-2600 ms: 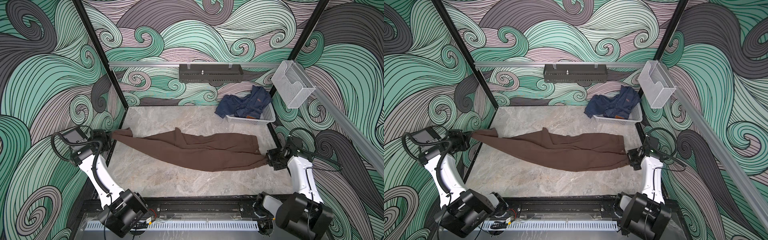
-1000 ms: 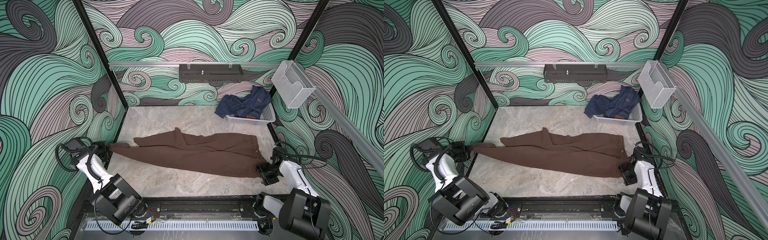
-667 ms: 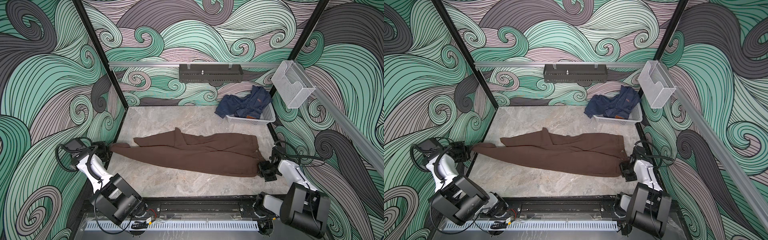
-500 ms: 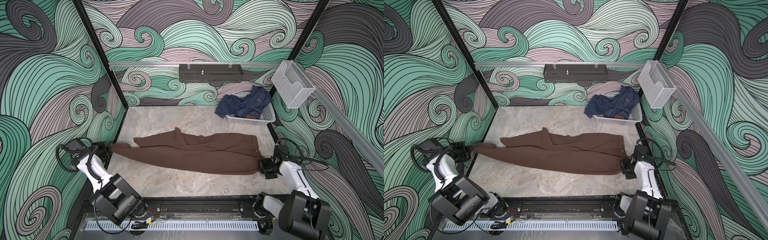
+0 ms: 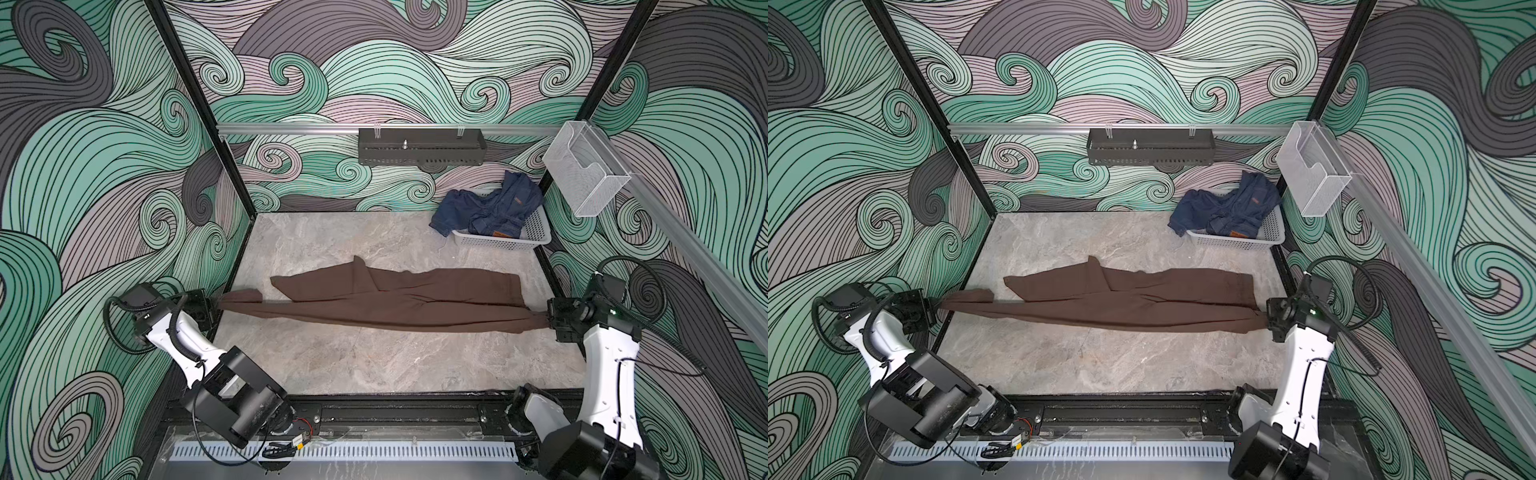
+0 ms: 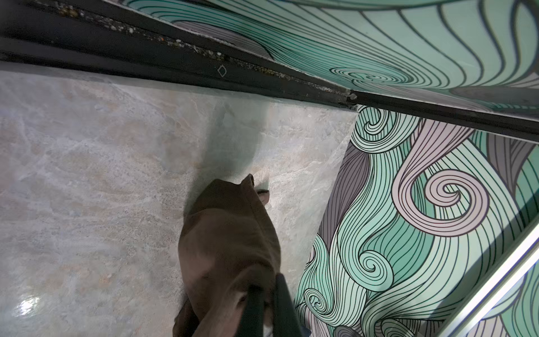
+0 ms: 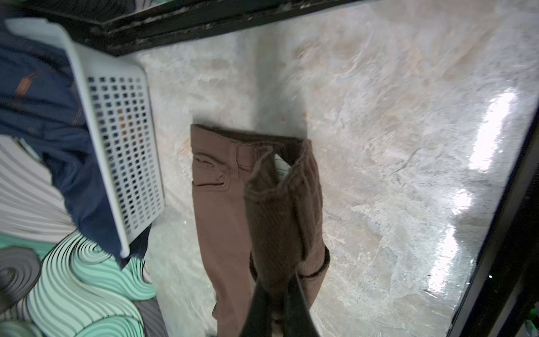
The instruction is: Fold and stack the trousers
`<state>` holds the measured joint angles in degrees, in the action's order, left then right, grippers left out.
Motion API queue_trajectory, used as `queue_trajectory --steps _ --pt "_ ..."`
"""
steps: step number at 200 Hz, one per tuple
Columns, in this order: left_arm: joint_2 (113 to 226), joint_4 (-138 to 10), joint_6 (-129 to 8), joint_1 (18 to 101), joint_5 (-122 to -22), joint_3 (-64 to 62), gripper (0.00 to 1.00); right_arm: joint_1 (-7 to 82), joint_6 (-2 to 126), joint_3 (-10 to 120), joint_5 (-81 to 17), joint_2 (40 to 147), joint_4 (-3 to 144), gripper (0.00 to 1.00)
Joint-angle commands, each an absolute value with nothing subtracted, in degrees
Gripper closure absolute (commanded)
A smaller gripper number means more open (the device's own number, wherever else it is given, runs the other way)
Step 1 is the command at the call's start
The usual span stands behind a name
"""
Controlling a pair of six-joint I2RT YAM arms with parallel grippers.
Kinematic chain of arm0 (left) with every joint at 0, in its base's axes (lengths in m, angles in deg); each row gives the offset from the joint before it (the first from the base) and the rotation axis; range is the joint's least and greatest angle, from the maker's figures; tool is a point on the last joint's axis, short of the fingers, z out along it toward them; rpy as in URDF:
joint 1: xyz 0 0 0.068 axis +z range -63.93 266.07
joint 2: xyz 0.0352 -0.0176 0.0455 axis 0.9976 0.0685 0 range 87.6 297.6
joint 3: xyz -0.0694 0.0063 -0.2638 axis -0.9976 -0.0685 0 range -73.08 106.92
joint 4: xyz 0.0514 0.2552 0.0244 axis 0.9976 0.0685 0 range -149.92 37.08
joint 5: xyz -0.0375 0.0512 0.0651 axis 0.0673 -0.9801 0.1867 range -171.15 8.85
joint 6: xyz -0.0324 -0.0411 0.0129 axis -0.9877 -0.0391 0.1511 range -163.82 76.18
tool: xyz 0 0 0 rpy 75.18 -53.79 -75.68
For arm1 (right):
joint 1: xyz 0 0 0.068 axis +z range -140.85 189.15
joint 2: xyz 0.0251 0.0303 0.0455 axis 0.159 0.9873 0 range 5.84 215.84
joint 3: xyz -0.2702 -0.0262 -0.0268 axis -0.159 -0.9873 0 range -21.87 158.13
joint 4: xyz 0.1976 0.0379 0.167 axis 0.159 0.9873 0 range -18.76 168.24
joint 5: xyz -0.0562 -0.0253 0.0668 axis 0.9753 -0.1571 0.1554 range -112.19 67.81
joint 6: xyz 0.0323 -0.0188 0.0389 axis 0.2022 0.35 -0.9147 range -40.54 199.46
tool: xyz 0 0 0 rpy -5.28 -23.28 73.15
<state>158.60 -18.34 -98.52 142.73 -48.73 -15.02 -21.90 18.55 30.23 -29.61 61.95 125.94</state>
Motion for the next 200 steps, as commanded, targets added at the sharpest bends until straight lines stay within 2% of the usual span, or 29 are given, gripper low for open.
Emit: queue_trajectory --steps 1,29,53,100,128,169,186,200 --pt "157.8 -17.6 -98.0 143.5 -51.4 -14.6 1.00 -23.3 18.6 29.0 -25.8 62.8 124.5 1.00" --pt "158.1 -22.2 -99.2 142.6 -50.3 -17.1 1.00 -22.9 18.0 25.4 -30.0 66.0 118.9 1.00" --pt "160.7 -24.1 -100.4 138.2 -51.9 -15.0 1.00 -18.3 16.7 25.4 -31.0 71.8 114.7 1.00" --pt "172.3 -26.6 -103.9 126.9 -55.0 -4.6 1.00 -8.0 11.4 35.9 -31.3 88.7 110.7 1.00" --pt "181.2 -24.5 -106.6 121.7 -54.4 11.1 1.00 -6.8 9.7 53.8 -34.0 97.5 115.1 1.00" --pt "189.5 -15.9 -110.9 120.0 -56.1 47.5 1.00 -9.2 6.0 86.7 -38.8 100.5 122.3 1.00" --pt "191.2 -10.3 -110.3 120.9 -58.5 60.4 1.00 -11.6 4.5 90.6 -39.9 97.8 123.4 1.00" --pt "189.0 -9.6 -110.0 122.6 -58.1 59.7 1.00 -13.4 4.9 87.4 -38.5 93.4 123.9 1.00"
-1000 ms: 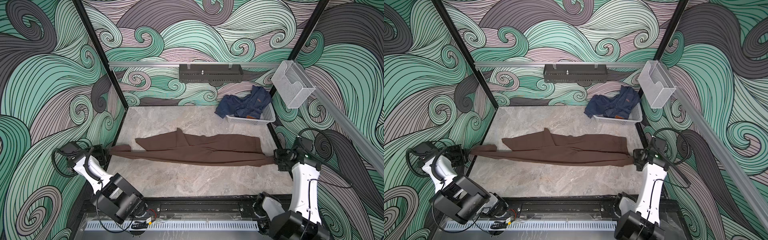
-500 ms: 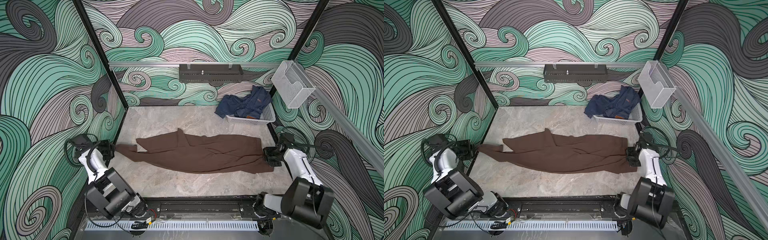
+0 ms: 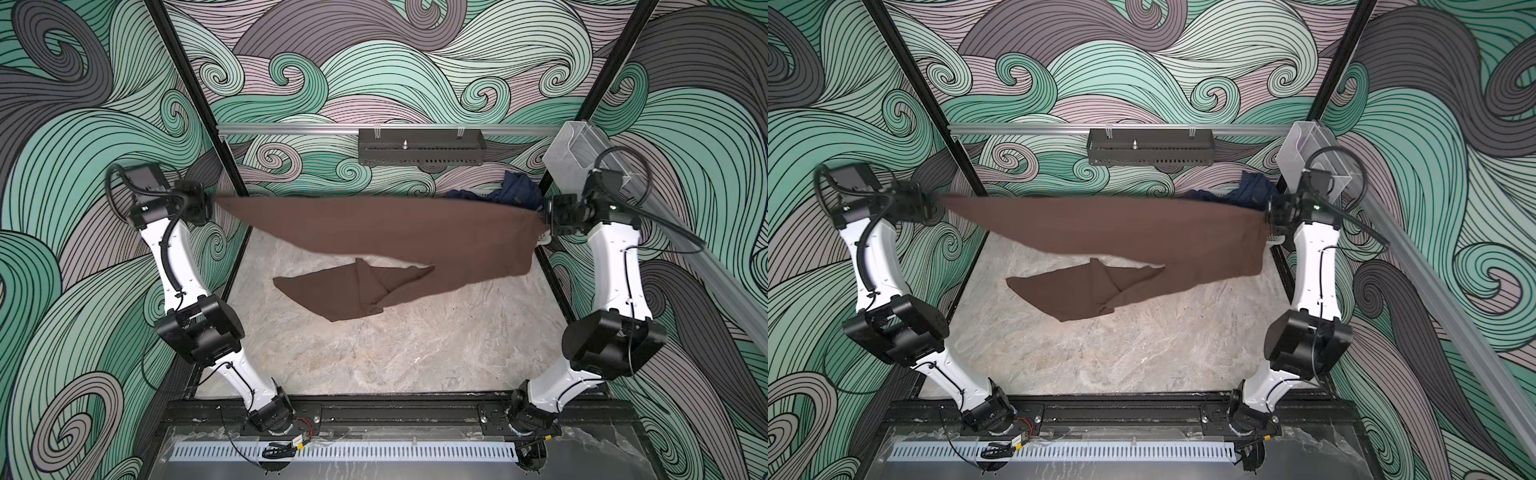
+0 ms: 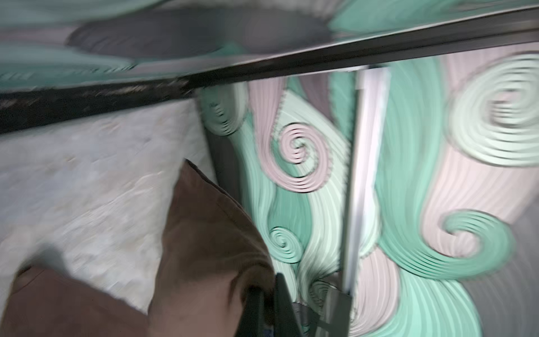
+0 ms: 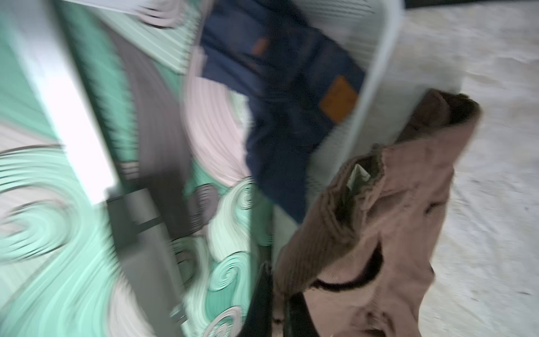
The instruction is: Fold and stack the trousers
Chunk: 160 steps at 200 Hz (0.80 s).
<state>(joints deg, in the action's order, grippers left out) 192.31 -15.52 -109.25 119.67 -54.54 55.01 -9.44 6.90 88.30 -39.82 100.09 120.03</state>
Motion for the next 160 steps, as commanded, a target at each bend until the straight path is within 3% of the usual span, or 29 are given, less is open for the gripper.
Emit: queue_trajectory --steps 1,39,83,108,160 --pt "188.7 -9.7 -110.0 122.8 -58.0 59.3 1.00 -13.5 5.0 87.0 -38.3 93.0 123.9 1.00" --pt "172.3 -21.1 -108.2 127.1 -58.2 23.8 1.00 -16.6 9.9 62.9 -36.6 83.1 123.8 1.00" --pt "161.8 -21.0 -101.0 134.4 -53.6 -4.1 1.00 -19.9 18.0 39.4 -32.5 75.9 122.2 1.00" --pt "157.7 -18.1 -95.5 138.8 -55.0 -12.0 1.00 -23.4 22.2 31.5 -29.7 72.9 122.3 1.00" --pt "155.9 -10.0 -88.4 140.9 -61.7 -14.4 1.00 -27.8 28.3 25.5 -24.9 70.1 122.3 1.00"
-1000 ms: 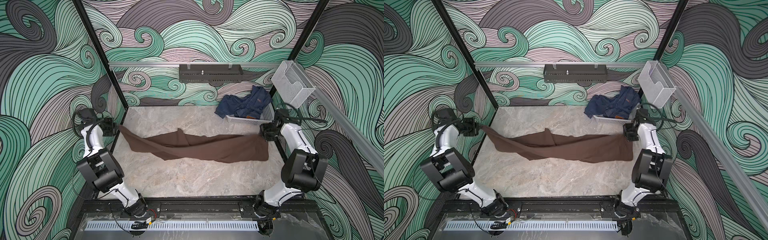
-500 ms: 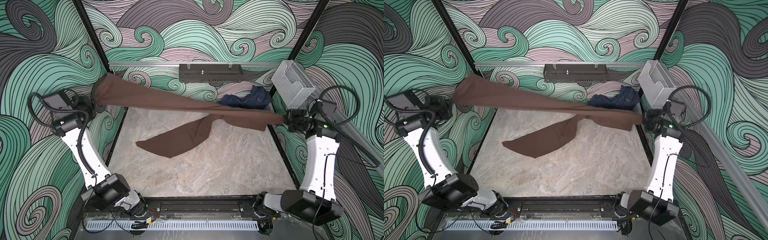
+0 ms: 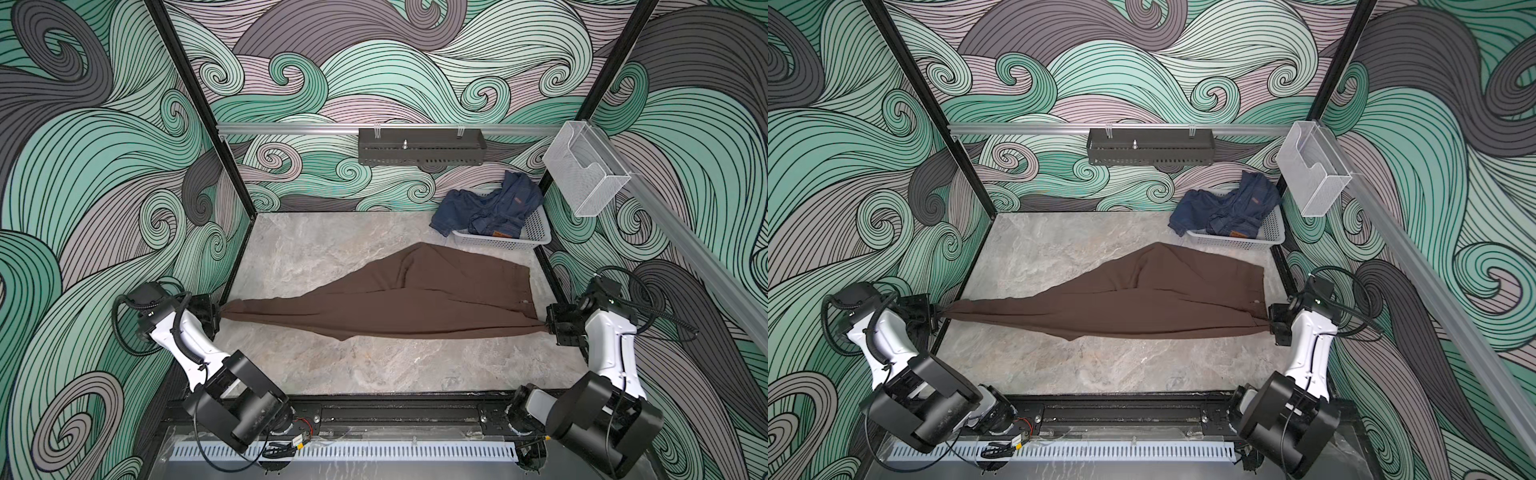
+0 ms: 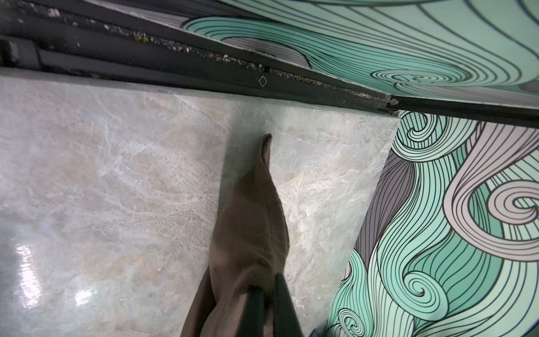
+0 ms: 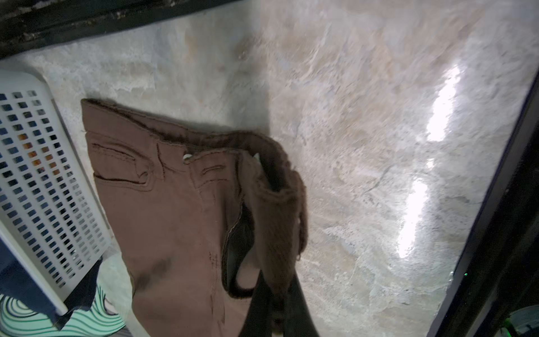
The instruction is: Fold and stack the trousers
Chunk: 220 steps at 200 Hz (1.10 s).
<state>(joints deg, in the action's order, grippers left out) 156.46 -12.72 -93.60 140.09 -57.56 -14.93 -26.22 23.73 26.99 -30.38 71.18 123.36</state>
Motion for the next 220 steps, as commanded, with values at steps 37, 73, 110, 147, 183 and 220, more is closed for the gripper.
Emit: queue_trajectory --steps 37,73,110,147,183,220 --pt "153.6 -10.1 -86.9 141.4 -64.2 -18.4 1.00 -28.7 30.0 22.1 -22.5 69.6 122.1 1.00" --pt "151.4 -9.5 -86.6 141.6 -67.2 -20.9 1.00 -28.8 29.8 20.0 -19.5 67.2 122.3 1.00" --pt "149.8 -9.2 -87.0 142.0 -67.1 -22.0 0.66 -28.7 29.3 19.2 -20.4 66.4 122.5 0.64" --pt "148.4 -5.8 -87.9 142.1 -64.8 -18.0 0.32 -28.4 28.7 22.4 -23.2 65.3 125.9 0.27" --pt "147.6 -9.7 -89.3 139.4 -57.5 -16.1 0.24 -22.0 26.8 26.9 -25.9 63.0 127.5 0.19" --pt "155.7 -16.3 -87.2 120.5 -61.7 -11.8 0.29 0.0 25.2 29.9 -24.4 66.1 122.9 0.23"
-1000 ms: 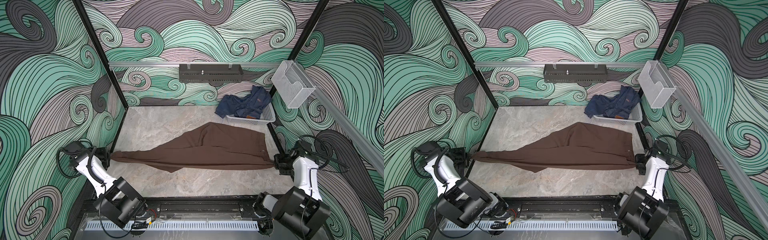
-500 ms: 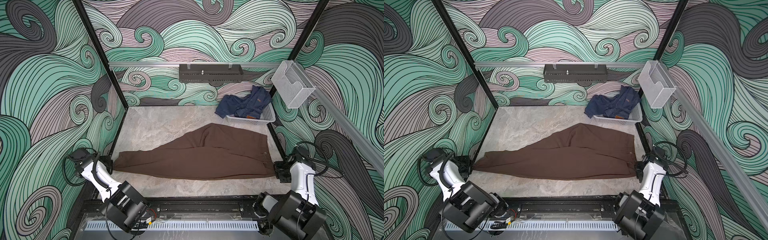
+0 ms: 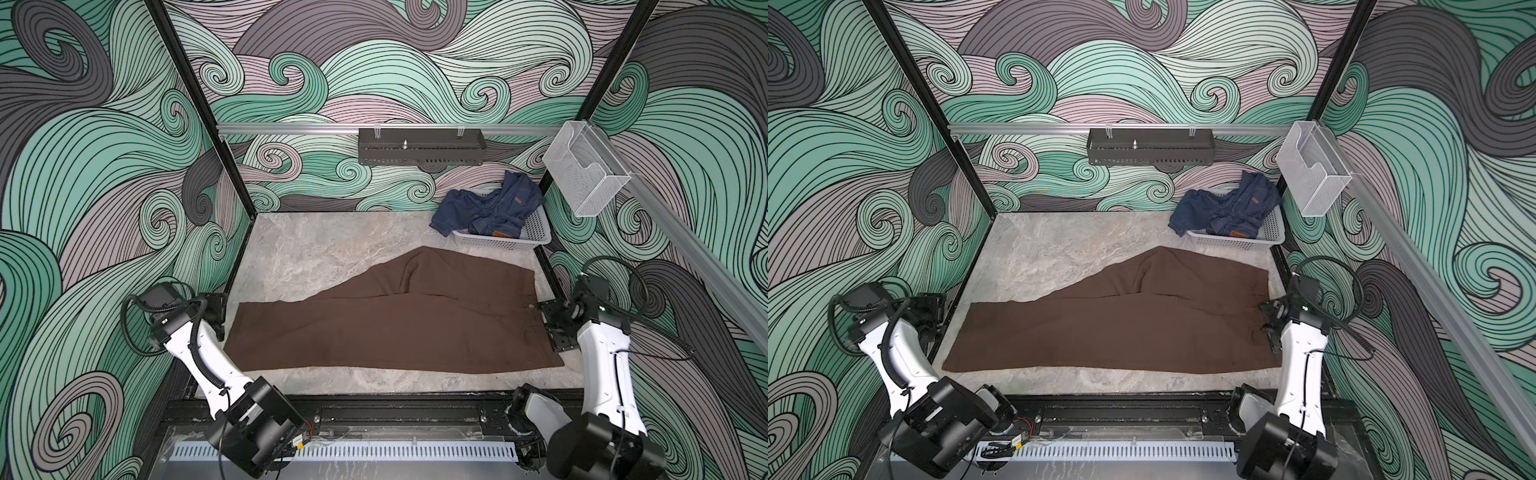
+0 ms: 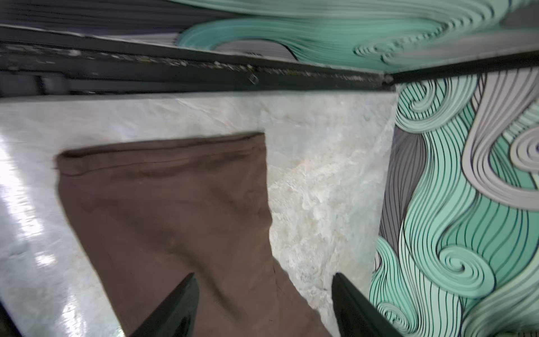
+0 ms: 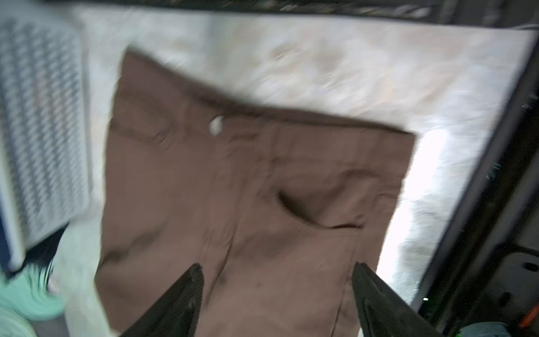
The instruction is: Fold and stack the trousers
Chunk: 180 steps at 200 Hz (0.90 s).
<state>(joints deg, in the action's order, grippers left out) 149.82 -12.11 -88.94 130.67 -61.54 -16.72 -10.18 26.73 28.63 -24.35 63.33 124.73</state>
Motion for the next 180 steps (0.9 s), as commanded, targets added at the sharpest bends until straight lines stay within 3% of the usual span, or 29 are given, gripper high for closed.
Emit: queue_trajectory --steps 1,34,67,180 --pt "156.2 -16.3 -87.1 120.0 -61.6 -11.6 0.29 0.6 25.2 29.9 -24.4 66.2 122.8 0.24" --pt "174.5 -10.5 -80.4 108.8 -58.4 -1.1 0.34 14.6 24.5 24.8 -24.6 71.1 115.1 0.31" --pt "182.2 -8.7 -76.8 103.5 -61.1 2.6 0.32 23.4 23.1 19.9 -24.0 74.2 108.8 0.34" --pt "202.3 -1.5 -68.1 88.7 -64.7 15.3 0.31 30.0 24.0 11.3 -24.0 78.6 102.4 0.39"
